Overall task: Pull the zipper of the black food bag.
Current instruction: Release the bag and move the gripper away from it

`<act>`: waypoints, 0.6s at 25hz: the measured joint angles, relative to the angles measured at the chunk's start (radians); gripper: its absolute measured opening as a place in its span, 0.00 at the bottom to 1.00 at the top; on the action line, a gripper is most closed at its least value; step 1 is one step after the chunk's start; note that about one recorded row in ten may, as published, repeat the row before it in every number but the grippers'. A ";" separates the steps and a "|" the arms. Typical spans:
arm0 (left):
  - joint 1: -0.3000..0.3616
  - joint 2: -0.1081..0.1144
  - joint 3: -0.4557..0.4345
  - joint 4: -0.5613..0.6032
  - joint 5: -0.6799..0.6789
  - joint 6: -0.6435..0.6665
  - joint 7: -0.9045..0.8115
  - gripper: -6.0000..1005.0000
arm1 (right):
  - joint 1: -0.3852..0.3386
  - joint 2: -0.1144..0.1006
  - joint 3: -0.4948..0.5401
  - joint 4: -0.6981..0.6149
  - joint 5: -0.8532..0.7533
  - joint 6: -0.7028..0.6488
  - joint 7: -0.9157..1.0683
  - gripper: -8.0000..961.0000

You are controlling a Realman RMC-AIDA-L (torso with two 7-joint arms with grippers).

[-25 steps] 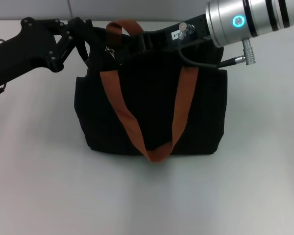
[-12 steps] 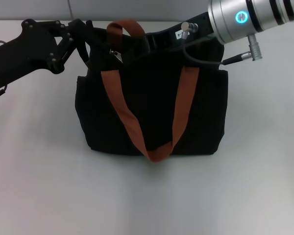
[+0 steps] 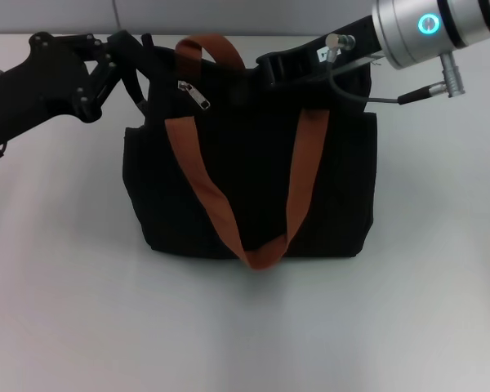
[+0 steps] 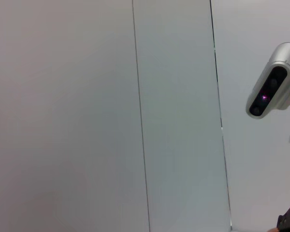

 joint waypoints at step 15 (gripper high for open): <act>0.001 0.000 0.000 -0.005 -0.001 0.014 0.003 0.03 | -0.005 -0.002 0.005 0.028 0.112 0.033 -0.088 0.12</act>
